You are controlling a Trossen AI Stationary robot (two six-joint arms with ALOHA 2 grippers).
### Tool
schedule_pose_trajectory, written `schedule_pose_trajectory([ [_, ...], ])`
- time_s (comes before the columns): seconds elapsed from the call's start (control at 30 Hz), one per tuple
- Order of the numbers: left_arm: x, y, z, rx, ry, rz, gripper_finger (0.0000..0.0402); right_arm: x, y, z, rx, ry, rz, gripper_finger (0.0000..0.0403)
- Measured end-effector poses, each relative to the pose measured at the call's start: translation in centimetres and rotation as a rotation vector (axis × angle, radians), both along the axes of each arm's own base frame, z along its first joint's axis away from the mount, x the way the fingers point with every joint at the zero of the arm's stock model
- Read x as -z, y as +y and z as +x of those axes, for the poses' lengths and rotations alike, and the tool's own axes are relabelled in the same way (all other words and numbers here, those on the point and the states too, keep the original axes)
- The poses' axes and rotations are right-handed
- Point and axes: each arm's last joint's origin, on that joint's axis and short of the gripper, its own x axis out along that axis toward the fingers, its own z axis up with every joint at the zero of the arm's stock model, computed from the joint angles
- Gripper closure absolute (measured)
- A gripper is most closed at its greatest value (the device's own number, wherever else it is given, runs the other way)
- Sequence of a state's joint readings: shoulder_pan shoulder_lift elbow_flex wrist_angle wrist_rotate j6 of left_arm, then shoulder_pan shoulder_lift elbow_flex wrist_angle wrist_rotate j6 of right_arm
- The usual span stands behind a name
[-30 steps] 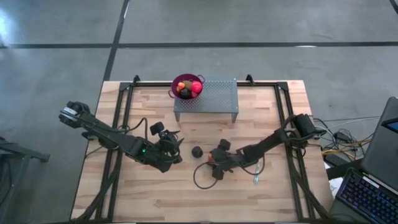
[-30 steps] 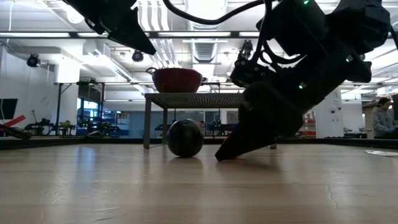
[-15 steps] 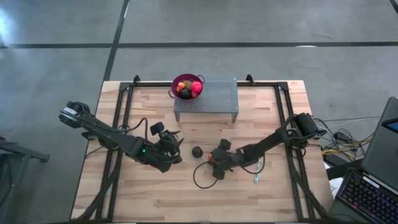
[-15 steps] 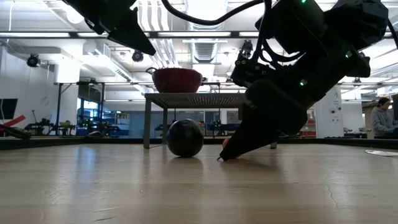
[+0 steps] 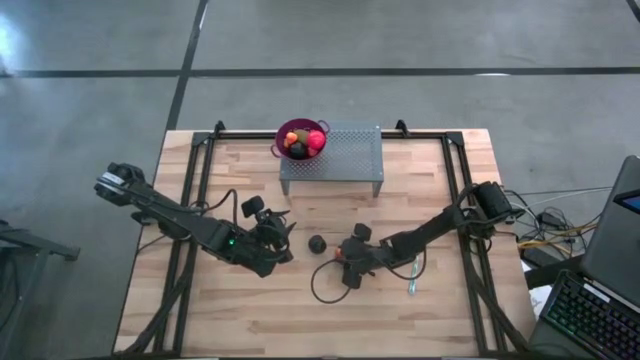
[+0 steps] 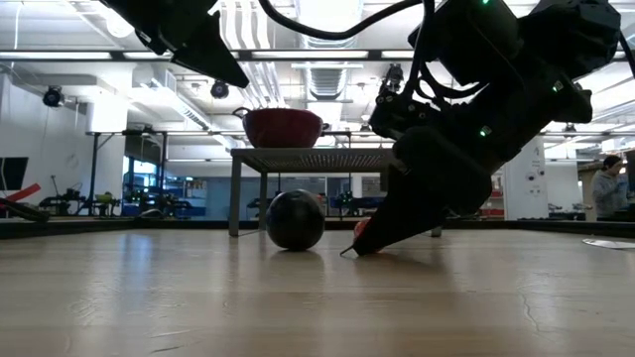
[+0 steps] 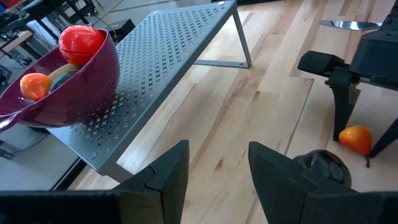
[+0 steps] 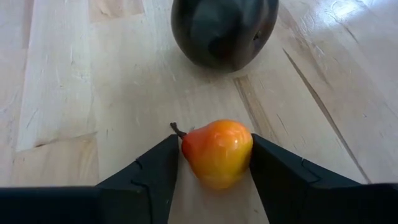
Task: Pick & Place Fruit
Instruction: Put the yellow pear into the purple strainer bowl on the shelf
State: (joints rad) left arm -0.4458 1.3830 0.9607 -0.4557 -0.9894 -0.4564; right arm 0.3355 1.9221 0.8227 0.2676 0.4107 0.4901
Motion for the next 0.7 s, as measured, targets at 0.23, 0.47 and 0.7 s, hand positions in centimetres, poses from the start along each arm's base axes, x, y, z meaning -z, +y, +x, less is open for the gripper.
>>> schedule_pose_trajectory([
  [0.23,0.0,0.0,0.0,0.0,0.0,0.0,0.0229,0.0,0.0,0.0,-0.001,0.0,-0.001,0.025],
  [0.47,-0.01,0.01,0.0,-0.003,-0.001,0.003,0.0229,0.0,0.0,0.0,-0.002,0.0,-0.002,0.0252],
  [0.7,-0.01,0.01,0.0,-0.002,-0.001,0.003,0.0229,-0.08,0.03,0.08,-0.002,-0.001,-0.002,0.0261],
])
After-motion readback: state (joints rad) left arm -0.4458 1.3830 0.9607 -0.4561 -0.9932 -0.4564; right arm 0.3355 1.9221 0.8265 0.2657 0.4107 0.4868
